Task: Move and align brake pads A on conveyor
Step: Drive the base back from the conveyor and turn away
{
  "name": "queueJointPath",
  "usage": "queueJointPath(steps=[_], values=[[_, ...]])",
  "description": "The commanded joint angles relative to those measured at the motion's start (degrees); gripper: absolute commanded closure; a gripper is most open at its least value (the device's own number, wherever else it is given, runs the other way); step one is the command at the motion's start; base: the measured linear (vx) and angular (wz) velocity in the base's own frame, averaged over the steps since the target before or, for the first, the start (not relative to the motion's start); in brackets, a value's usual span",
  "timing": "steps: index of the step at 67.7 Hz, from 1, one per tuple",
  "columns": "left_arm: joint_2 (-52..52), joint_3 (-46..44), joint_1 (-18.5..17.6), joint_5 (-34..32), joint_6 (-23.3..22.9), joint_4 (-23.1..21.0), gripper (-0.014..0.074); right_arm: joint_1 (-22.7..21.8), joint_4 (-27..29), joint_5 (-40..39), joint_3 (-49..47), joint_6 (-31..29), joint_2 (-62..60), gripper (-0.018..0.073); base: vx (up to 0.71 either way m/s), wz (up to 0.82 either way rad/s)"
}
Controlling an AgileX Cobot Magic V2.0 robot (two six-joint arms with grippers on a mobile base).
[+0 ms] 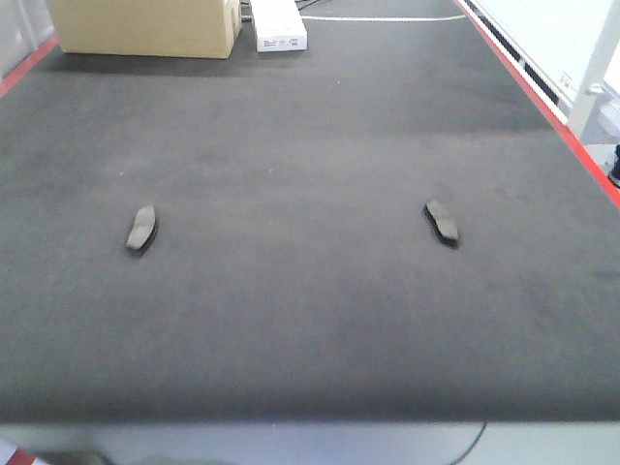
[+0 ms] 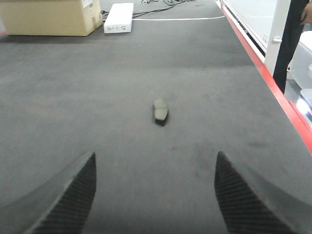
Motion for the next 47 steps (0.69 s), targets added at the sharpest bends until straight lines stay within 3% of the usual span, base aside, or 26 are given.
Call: queueJointPath(steps=[1,47], values=[[0.92,-1.15,-0.21,-4.09,-0.08,0.07,0.0221,-0.11,-0.55,-3.77,-1.36,0.03,0.7,0.0072,-0.4,0.02],[0.85,-1.15,-0.21,-3.43,-0.08,0.07,0.0221,-0.11,-0.55,-3.77,-1.36,0.03,0.7,0.0072,-0.43,-0.01]])
